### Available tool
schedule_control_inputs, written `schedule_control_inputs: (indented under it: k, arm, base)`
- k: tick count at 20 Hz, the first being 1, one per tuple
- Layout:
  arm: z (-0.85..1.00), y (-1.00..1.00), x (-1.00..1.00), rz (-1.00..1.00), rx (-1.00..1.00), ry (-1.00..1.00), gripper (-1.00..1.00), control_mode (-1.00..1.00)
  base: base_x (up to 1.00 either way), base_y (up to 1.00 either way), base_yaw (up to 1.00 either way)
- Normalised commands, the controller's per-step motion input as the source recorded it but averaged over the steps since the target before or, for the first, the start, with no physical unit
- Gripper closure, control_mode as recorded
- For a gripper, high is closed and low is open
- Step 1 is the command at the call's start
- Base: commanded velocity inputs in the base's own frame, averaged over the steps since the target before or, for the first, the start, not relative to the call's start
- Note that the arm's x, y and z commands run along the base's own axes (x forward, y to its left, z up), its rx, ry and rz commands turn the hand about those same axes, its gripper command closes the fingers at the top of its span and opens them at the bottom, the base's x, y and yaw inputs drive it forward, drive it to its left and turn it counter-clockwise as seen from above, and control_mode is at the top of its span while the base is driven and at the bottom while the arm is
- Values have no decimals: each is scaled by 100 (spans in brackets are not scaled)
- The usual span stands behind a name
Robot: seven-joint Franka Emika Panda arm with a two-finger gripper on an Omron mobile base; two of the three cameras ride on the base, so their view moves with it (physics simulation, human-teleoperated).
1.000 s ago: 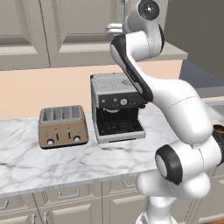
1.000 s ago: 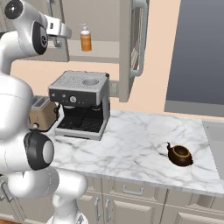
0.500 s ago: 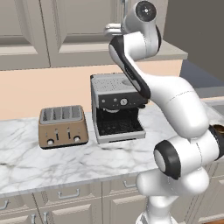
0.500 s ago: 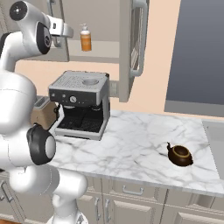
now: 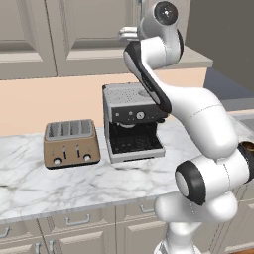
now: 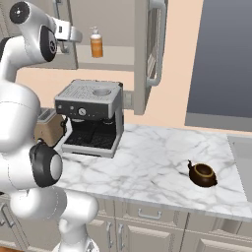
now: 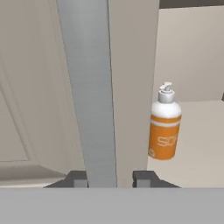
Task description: Open the cabinet. Pick the soap dispenser and place it next to the sink. Then close the cabinet.
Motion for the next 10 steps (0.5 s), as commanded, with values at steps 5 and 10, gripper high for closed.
schedule_control_inputs:
  k: [5, 10]
  arm:
    - [-1, 0, 0, 0, 0, 0, 100, -100]
    - [-2, 12, -6, 4, 1, -1, 100, -100]
  base:
    - [0, 0, 0]
    - [0, 0, 0]
